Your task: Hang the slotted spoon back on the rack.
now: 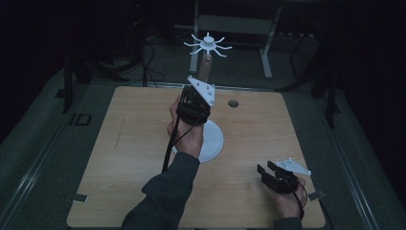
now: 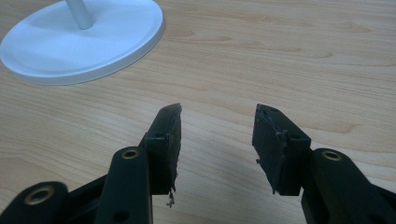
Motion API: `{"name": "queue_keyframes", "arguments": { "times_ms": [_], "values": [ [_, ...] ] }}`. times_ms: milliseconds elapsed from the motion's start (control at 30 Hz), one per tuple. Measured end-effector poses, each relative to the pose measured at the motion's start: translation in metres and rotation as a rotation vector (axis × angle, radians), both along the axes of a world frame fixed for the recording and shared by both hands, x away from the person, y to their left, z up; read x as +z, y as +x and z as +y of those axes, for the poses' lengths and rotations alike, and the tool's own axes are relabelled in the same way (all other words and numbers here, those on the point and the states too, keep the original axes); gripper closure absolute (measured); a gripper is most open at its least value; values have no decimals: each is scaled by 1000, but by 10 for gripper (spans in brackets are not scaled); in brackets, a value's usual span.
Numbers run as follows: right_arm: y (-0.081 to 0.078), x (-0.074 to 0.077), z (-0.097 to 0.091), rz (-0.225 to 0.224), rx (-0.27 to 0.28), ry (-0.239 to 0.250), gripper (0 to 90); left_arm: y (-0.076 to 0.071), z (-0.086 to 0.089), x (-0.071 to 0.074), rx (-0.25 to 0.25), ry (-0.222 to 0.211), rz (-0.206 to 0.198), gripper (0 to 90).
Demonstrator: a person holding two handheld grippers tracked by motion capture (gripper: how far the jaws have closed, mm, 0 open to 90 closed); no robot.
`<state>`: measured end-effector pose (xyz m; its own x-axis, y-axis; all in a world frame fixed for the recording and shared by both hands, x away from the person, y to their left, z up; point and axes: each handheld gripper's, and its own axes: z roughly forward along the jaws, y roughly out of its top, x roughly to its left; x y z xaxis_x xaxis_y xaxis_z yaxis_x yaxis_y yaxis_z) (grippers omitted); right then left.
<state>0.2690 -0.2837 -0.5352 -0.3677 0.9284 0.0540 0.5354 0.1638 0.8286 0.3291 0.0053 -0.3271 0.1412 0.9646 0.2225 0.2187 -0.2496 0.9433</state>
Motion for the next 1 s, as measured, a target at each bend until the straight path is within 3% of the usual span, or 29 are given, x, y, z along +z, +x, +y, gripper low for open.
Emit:
{"name": "queue_keyframes", "arguments": {
  "times_ms": [467,1000],
  "values": [
    [0,0,0,1,-1,0,515,1,1,0,-15,-8,-6,716],
    [0,-1,1,4,6,-4,511,-5,3,1,-109,-31,-10,607]
  ]
}}
